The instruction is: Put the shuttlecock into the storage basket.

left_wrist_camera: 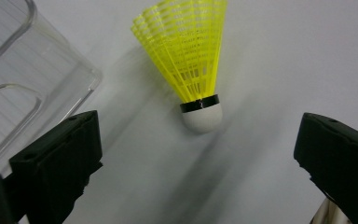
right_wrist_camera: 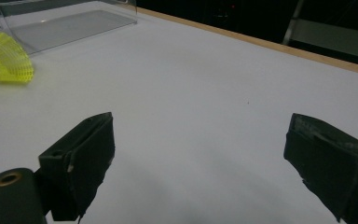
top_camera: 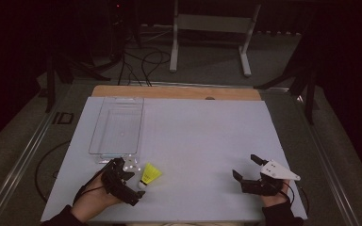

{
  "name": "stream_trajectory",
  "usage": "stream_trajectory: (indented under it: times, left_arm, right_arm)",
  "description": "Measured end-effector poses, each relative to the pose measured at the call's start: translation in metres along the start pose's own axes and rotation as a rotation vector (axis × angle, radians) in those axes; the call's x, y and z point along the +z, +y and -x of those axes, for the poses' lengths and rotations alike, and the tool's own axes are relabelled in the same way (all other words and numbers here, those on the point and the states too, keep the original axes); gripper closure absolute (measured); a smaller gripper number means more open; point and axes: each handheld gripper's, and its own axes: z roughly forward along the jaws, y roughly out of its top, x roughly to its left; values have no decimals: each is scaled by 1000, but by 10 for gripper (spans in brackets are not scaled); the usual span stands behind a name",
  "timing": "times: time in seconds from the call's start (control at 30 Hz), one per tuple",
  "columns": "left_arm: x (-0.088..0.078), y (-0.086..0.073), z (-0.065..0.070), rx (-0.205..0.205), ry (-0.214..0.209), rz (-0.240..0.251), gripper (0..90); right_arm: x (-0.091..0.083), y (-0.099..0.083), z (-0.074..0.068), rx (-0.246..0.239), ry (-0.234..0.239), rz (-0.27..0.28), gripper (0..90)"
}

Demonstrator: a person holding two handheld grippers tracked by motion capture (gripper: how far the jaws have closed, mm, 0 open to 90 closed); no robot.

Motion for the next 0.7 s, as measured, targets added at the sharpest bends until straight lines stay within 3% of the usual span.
stream_trajectory:
  times: [0.13,0.4,0.53,0.7]
  left_arm:
    - [5,1,3,-18,17,-5,51]
    - [12,3,8,-74,31,-24,197]
    - [15,5,9,-78,17,-50,274]
    - [18,7,9,-86,30,-65,370]
  right_arm:
    - [0,0,0,-3,0,-2,88]
    - [1,0,0,-4,-1,-7,88]
    - [1,0,0,-2,-2,-11,88]
    - [1,0,0,-2,-1,-13,88]
